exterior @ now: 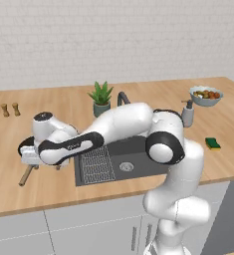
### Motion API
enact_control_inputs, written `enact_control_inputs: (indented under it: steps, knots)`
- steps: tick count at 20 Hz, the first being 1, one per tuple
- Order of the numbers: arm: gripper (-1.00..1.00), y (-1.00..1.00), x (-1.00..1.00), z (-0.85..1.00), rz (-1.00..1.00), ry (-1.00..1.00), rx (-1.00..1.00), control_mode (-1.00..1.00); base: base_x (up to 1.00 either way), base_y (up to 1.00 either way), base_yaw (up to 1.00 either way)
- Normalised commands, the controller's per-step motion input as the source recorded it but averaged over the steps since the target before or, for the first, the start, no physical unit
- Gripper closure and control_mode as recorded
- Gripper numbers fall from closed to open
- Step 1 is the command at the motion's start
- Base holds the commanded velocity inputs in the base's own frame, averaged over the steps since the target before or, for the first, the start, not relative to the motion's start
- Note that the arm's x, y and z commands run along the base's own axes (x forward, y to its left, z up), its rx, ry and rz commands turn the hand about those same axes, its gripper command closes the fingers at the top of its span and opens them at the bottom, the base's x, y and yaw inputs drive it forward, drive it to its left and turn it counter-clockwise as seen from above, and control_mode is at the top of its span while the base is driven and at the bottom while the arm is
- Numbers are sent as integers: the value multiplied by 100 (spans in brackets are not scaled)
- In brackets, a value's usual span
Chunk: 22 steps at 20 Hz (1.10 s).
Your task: Pick the pan and sponge and place them into the sink. Then turn on the water.
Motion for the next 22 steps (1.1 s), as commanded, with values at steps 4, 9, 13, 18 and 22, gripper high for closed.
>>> enact_control_inputs:
  steps: [4,9,13,18,22]
  knots:
    - [-100,58,37,-17,-1,6,-9,-100,0,0,0]
    - [-100,69,36,-1,-1,1,-8,-100,0,0,0]
    - [-100,58,28,0,0,0,-2,-100,0,0,0]
    - [-100,35,23,1,0,0,0,-100,0,0,0]
    - [-100,20,30,0,-3,0,0,-100,0,0,0]
